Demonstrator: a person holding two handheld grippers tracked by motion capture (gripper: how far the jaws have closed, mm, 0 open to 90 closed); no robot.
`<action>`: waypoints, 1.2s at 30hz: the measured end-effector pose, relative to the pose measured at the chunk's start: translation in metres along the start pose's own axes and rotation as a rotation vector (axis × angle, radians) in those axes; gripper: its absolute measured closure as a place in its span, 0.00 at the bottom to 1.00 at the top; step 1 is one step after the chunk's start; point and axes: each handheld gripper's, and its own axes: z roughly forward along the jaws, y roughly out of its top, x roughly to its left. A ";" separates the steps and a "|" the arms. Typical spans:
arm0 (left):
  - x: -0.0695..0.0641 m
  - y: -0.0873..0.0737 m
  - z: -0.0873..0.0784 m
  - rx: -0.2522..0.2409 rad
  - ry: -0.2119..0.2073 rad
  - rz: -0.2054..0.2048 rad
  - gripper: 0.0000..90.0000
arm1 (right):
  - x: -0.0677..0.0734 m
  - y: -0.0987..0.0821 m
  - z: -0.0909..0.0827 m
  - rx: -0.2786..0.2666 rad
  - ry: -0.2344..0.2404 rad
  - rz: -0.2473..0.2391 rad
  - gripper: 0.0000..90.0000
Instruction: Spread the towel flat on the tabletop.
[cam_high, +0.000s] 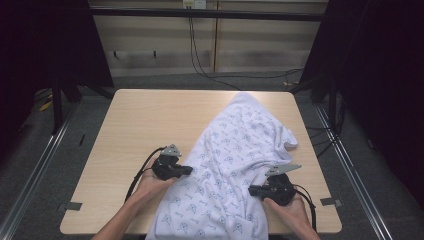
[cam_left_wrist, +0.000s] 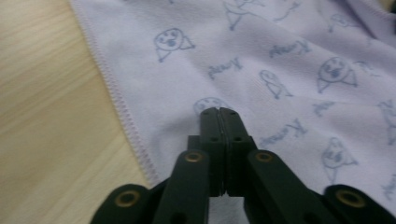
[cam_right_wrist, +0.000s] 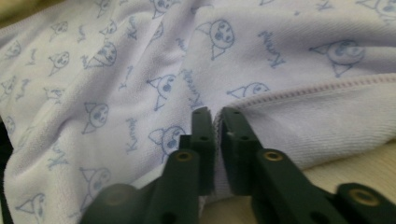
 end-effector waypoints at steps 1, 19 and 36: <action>0.000 -0.002 -0.002 -0.002 -0.002 0.002 1.00 | -0.001 -0.002 -0.009 -0.021 -0.005 0.010 0.98; -0.050 -0.077 -0.072 0.048 -0.112 -0.025 1.00 | 0.009 -0.054 -0.070 -0.053 -0.075 0.030 0.94; -0.014 -0.023 -0.052 -0.049 0.048 -0.037 1.00 | 0.007 -0.029 -0.050 -0.061 -0.075 0.010 0.65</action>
